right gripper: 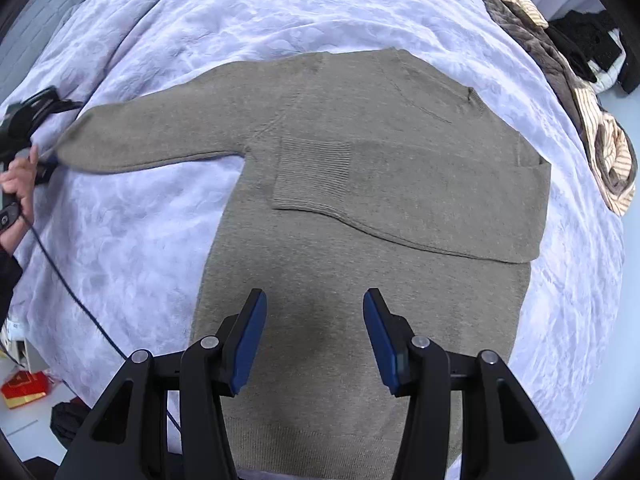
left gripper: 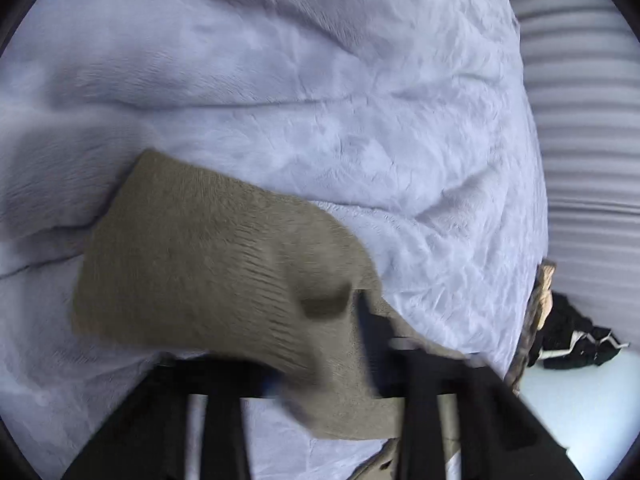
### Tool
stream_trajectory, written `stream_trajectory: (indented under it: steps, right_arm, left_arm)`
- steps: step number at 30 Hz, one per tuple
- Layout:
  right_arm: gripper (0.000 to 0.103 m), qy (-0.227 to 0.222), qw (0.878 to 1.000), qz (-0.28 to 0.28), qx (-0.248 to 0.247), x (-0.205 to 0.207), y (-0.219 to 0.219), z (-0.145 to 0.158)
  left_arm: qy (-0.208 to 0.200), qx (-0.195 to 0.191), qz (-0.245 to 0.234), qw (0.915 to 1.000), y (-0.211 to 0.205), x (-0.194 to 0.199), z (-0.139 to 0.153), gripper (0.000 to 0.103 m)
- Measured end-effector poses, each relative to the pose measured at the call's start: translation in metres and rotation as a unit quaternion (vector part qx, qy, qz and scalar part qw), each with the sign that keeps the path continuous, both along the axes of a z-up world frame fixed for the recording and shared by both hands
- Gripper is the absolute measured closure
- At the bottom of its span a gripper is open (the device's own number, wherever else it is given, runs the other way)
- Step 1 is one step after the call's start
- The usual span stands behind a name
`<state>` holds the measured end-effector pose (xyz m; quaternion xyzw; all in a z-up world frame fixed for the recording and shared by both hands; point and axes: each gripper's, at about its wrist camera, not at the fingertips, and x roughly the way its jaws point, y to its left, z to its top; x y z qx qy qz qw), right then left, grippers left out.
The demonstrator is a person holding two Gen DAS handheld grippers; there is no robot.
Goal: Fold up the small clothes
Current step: 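Grasp the other sleeve cuff with the left gripper and lift it, then carry the held sleeve with the left gripper across the sweater body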
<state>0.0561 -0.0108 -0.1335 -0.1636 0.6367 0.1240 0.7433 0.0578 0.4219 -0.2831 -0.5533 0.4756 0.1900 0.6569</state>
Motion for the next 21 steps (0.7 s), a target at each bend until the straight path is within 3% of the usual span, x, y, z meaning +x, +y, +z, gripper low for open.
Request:
stream_trajectory:
  steps: [2, 4, 6, 9, 12, 21]
  right_arm:
    - [0.049, 0.001, 1.0, 0.008, -0.003, -0.004, 0.002, 0.0]
    - [0.049, 0.0, 1.0, 0.011, -0.006, -0.005, 0.002, 0.001]
    - [0.049, -0.007, 1.0, 0.009, -0.007, -0.004, -0.001, 0.004]
    - [0.049, -0.019, 1.0, -0.013, -0.005, 0.003, -0.01, 0.009]
    - [0.049, -0.023, 0.999, -0.039, 0.0, 0.013, -0.019, 0.011]
    - [0.049, -0.035, 0.999, -0.037, -0.019, 0.021, -0.021, 0.019]
  left_arm:
    - [0.019, 0.003, 0.006, 0.9998, 0.004, 0.004, -0.008, 0.091]
    - [0.013, -0.001, 0.018, 0.9997, 0.004, 0.001, -0.007, 0.092]
    - [0.007, 0.027, 0.011, 0.9995, 0.0, -0.002, 0.006, 0.094]
    - [0.03, 0.093, -0.038, 0.9944, -0.014, 0.008, 0.029, 0.094]
    - [0.053, 0.151, -0.095, 0.9826, -0.031, 0.013, 0.054, 0.094]
    - [0.09, 0.267, -0.176, 0.9431, -0.091, 0.021, 0.113, 0.094]
